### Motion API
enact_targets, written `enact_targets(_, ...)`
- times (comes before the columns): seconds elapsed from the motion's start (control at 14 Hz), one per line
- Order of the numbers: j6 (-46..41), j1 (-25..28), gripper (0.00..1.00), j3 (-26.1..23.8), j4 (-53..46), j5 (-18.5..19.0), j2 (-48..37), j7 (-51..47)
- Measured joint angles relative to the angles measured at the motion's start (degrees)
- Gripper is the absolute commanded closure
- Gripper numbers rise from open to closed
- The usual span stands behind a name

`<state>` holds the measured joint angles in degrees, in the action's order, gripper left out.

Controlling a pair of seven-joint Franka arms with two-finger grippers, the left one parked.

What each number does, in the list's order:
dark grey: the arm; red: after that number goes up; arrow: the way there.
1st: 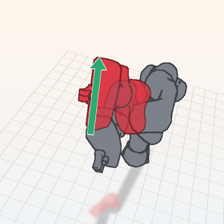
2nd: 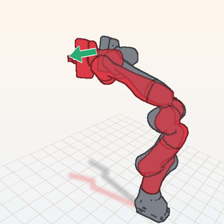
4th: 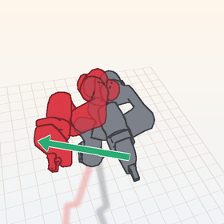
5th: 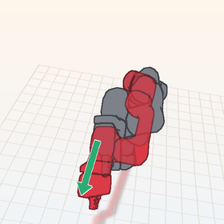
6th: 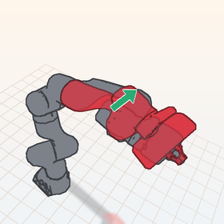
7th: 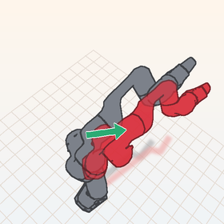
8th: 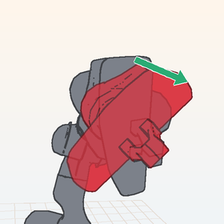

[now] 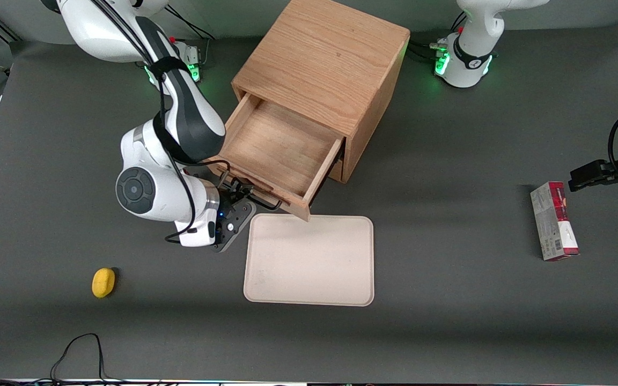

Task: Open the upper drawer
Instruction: 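Pull the upper drawer outward from the cabinet with the right gripper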

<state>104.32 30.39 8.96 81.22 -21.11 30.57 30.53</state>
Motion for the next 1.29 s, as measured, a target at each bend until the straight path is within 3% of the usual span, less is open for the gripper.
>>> enact_targets(1.29,0.0,-4.0,0.0,0.0,-5.8,0.0,3.6,0.0)
